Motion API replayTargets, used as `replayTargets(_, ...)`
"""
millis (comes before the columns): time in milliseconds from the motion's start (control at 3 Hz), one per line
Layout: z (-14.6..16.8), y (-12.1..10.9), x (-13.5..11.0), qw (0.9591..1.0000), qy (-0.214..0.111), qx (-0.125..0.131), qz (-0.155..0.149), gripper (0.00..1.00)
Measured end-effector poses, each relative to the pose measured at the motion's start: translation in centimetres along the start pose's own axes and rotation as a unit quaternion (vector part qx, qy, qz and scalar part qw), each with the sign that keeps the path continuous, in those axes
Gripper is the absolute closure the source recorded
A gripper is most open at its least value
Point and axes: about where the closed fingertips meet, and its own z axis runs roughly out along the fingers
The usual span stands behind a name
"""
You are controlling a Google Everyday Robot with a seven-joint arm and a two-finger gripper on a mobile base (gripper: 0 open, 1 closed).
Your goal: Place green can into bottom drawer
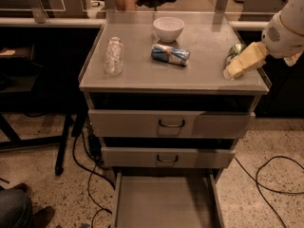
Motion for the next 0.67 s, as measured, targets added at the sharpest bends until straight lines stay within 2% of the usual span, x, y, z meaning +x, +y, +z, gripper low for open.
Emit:
replayTargets(333,-0.02,-0.11,-0.22,0.9998,-0.002,0.003,0.022,0.0)
replayTargets(667,0.0,-0.1,-0.24,0.9998,-0.001,0.003,0.021,0.0)
